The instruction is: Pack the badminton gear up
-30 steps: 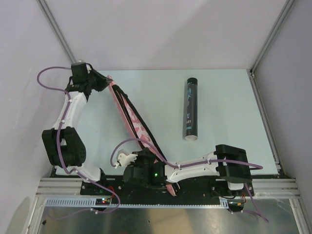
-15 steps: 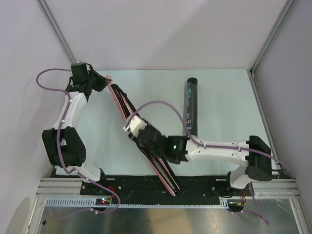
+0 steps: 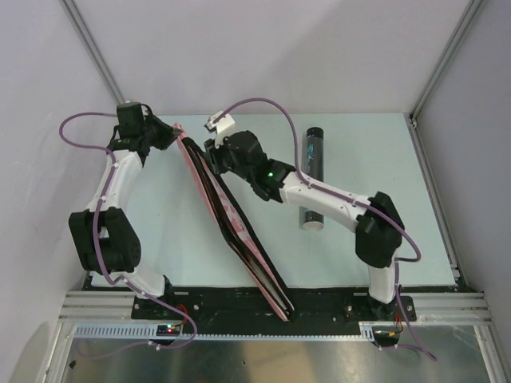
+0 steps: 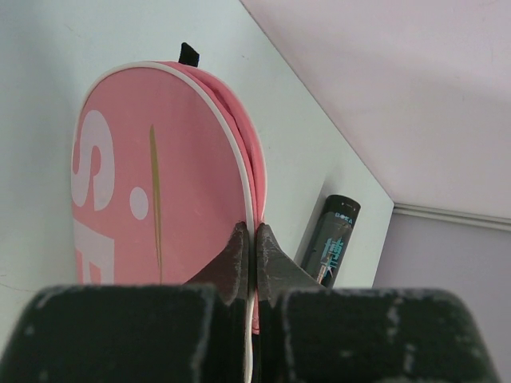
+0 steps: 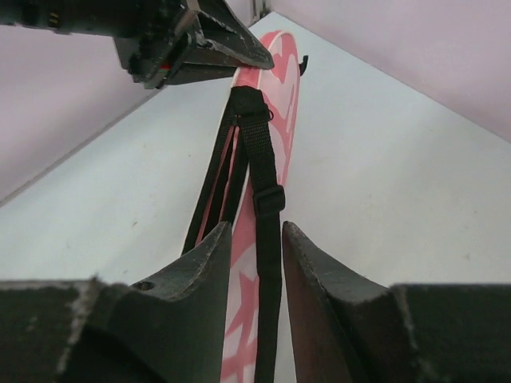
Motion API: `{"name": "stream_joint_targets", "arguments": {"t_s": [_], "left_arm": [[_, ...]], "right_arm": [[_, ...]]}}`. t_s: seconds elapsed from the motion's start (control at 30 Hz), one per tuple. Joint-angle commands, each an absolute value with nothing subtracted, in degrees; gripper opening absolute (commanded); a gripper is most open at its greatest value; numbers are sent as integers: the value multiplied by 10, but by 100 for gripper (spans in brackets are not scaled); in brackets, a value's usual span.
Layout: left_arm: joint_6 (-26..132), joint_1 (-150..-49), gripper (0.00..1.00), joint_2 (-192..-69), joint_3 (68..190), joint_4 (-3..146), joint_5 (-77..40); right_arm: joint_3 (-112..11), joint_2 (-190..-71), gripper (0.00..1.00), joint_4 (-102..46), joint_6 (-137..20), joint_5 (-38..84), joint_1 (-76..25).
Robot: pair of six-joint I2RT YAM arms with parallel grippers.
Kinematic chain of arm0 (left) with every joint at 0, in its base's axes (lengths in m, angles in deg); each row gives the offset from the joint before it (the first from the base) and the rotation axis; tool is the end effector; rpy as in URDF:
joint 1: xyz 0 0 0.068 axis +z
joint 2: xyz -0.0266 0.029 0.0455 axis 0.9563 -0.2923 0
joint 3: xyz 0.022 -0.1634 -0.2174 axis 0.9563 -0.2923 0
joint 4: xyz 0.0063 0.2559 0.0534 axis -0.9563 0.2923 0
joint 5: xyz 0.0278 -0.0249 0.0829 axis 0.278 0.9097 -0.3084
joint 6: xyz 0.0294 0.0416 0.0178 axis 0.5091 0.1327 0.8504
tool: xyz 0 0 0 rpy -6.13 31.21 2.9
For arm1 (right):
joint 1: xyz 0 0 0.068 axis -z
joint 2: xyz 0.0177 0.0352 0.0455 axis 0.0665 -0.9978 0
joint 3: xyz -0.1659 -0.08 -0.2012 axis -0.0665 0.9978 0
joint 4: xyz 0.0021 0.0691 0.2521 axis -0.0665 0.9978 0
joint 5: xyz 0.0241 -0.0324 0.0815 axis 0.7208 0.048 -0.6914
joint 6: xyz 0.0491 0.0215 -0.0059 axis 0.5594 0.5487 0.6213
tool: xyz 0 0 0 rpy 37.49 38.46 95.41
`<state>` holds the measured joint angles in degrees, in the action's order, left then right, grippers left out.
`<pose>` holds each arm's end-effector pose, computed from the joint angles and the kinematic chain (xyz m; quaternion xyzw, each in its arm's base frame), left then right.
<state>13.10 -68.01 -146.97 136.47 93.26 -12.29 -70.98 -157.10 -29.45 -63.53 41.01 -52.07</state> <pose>0.3709 0.0236 0.3279 -0.3532 0.7937 -0.2891 0.4021 0.2623 0.3759 0.3560 -0.2954 0.7083 0.2479 0.5913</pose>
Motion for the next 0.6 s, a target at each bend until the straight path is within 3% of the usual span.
{"name": "stream_joint_targets", "arguments": {"t_s": [0.0, 0.23, 0.43, 0.57], "left_arm": [[142, -684, 0, -1461, 1372, 942, -107], [162, -684, 0, -1456, 1373, 942, -92], [166, -684, 0, -1449, 1370, 941, -88], [170, -684, 0, -1449, 1367, 940, -93]], "right_arm": [[-766, -1639, 38, -317, -615, 366, -508], [-818, -1711, 53, -316, -638, 366, -490], [-851, -1754, 53, -303, -637, 339, -479], [-867, -1762, 47, -302, -635, 335, -470]]}}
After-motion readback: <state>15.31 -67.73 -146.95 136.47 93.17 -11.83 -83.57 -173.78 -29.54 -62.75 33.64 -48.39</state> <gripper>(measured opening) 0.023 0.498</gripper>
